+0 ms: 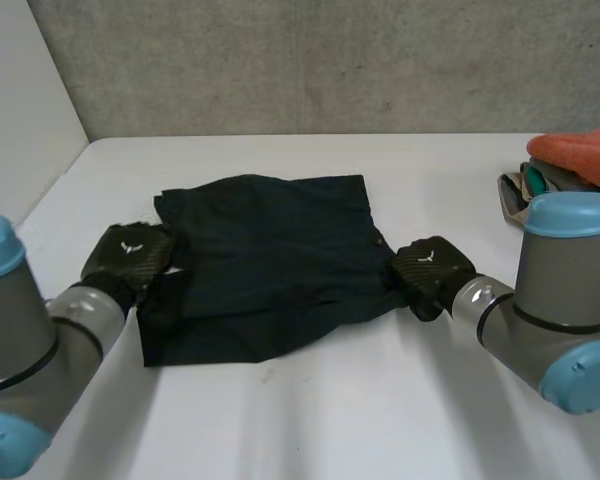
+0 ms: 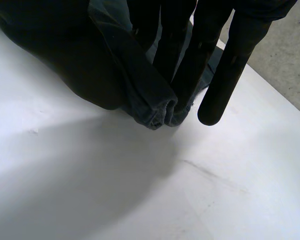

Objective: Fold the laundry.

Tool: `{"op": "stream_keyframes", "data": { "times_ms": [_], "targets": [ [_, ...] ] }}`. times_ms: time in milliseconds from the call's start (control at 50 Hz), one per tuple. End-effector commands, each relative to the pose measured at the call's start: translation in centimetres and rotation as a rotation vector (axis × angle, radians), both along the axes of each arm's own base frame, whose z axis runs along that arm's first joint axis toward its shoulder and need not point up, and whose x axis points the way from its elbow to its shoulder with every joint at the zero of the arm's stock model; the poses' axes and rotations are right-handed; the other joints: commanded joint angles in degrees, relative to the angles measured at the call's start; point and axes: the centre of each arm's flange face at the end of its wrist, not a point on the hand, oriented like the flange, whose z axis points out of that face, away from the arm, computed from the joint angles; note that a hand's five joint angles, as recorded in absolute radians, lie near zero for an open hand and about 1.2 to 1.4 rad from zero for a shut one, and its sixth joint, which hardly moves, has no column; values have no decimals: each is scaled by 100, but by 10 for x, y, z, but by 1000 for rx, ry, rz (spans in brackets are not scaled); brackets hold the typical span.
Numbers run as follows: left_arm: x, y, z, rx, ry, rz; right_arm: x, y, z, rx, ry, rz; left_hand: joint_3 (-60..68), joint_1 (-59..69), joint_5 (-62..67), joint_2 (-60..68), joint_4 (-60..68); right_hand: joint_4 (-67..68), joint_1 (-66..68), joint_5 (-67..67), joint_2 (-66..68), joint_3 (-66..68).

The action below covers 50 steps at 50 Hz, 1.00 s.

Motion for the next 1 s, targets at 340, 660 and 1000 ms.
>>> {"op": "stream_keyframes", "data": {
  "times_ms": [340, 660, 1000],
  "targets": [
    [19, 11, -49, 143, -93, -28, -1, 13, -9, 7, 13, -3, 1326, 1434, 1406, 1342, 1418, 1115, 1526, 1191, 1145, 1133],
    [12, -13, -73, 83, -180, -70, -1, 13, -9, -9, 14, 1, 2199, 2307, 2279, 2214, 2290, 1115, 1526, 1191, 1145, 1133],
    [19, 14, 75, -172, 54, -1, -12, 13, 95, -170, 16, -63, 5462, 5570, 5542, 5478, 5554, 1115, 1526, 1191, 1145, 1133]
  ]
}}
